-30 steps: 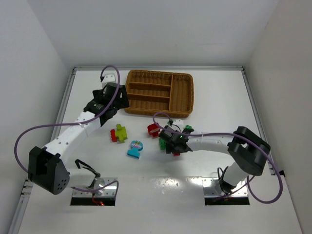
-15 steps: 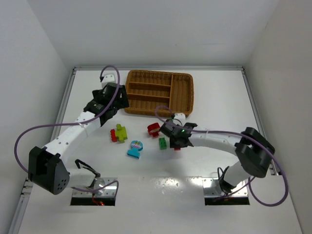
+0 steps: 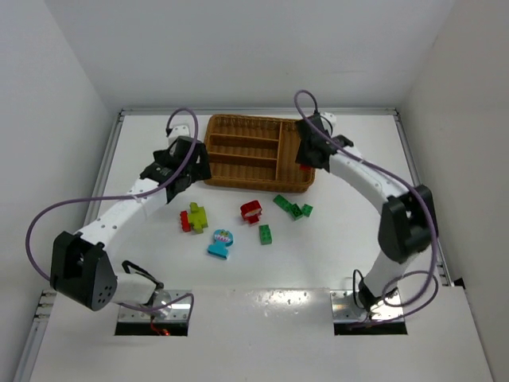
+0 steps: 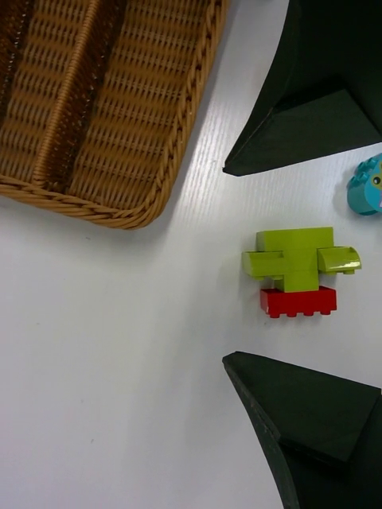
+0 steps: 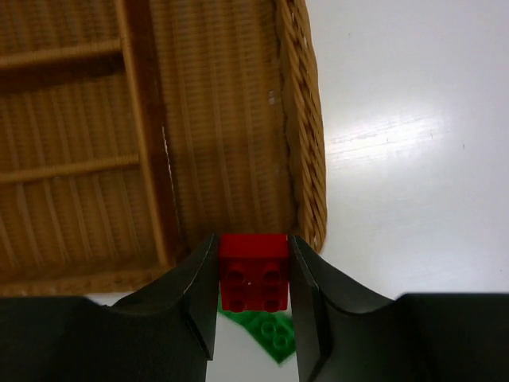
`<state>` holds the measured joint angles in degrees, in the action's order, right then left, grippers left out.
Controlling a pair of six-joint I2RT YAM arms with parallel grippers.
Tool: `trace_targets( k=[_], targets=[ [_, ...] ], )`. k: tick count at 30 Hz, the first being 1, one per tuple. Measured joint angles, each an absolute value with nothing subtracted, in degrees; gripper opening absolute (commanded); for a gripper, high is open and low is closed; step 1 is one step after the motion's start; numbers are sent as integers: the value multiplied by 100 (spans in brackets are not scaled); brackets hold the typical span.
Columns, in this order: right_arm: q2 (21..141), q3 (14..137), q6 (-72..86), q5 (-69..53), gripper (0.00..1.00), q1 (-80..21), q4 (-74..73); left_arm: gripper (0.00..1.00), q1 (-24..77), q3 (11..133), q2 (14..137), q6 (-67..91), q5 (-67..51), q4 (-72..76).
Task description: Sort the legos into containers by color
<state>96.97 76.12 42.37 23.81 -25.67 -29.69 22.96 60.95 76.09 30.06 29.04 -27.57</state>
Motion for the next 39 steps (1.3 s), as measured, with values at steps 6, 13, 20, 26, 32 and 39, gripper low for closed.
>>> trace_targets(
  k=[6,13,20,26,32,39],
  targets=[
    [11583,9706,3942,2132,79,-2248,-3009,100,2261,6101,7629,3079,2567,-3000],
    [11238,9087,3802,2102,73,-2362,-2912,100,2132,6099,7616,3210,2733,-3229],
    [8696,6254,3837,1992,87,-3647,-2759,100,1815,5826,7454,3483,2832,-3280],
    [8672,5465,3933,1398,93,-5098,-2482,100,1369,5627,7448,3621,2606,-3282],
    [9706,5568,3964,1275,73,-5301,-2193,100,1304,5500,7380,3675,2447,-3208],
    [10313,5767,4093,1347,32,-5301,-2145,100,1302,5478,7293,3671,2423,-3203]
  ],
)
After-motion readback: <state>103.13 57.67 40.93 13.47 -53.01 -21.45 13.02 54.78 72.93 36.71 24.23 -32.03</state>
